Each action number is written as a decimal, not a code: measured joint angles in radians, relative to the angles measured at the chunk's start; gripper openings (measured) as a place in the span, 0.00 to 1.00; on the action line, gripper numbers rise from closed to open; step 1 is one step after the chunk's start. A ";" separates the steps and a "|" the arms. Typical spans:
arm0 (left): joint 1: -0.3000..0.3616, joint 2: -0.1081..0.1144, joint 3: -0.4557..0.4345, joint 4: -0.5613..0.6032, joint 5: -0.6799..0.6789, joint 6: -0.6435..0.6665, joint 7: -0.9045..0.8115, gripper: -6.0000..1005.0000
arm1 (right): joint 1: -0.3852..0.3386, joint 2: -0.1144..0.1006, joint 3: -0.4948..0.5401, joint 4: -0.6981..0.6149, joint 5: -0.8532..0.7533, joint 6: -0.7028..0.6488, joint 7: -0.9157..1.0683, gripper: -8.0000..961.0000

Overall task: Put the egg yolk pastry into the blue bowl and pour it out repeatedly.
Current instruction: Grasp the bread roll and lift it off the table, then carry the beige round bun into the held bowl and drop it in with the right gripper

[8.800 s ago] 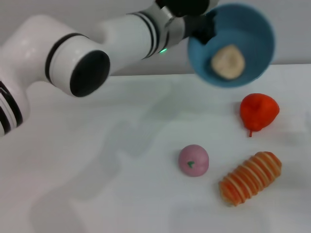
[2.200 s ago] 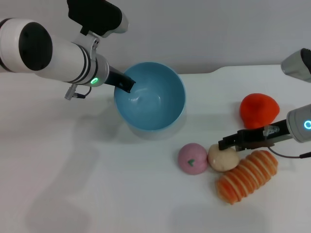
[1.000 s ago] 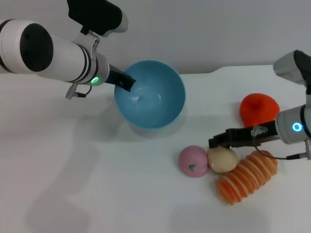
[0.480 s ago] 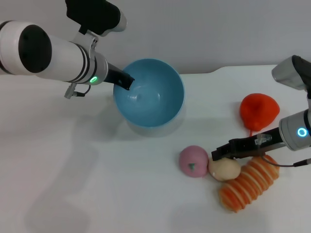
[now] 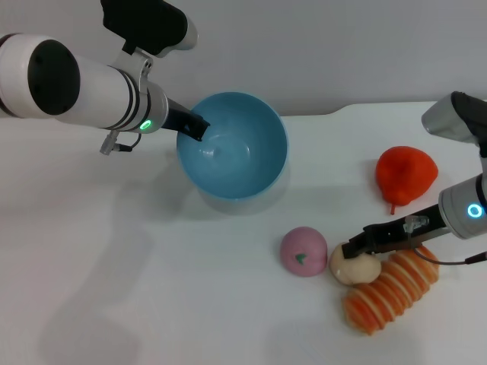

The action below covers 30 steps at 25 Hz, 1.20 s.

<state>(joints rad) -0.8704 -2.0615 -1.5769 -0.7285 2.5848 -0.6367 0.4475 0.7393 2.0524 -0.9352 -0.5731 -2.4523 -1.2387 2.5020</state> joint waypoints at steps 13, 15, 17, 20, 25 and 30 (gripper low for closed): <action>-0.005 -0.002 0.000 0.000 0.000 0.000 0.000 0.01 | -0.019 0.012 -0.027 -0.171 0.067 -0.069 -0.069 0.10; -0.005 -0.002 0.000 0.001 0.000 0.000 0.000 0.01 | -0.024 0.013 -0.027 -0.219 0.105 -0.099 -0.087 0.07; -0.004 -0.002 0.000 0.001 0.000 0.000 0.000 0.01 | -0.033 0.013 -0.027 -0.283 0.138 -0.127 -0.097 0.05; -0.006 -0.002 0.000 0.001 0.000 -0.001 0.000 0.01 | -0.040 0.013 -0.027 -0.371 0.164 -0.159 -0.101 0.03; -0.009 -0.002 0.000 0.001 -0.001 -0.013 0.000 0.01 | -0.035 0.012 -0.027 -0.443 0.214 -0.173 -0.105 0.02; -0.023 -0.004 0.000 0.001 -0.010 -0.051 0.000 0.01 | 0.008 0.012 -0.028 -0.399 0.266 -0.129 -0.156 0.01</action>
<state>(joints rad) -0.8937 -2.0659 -1.5769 -0.7274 2.5751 -0.6878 0.4479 0.7473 2.0647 -0.9636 -0.9717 -2.1860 -1.3679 2.3465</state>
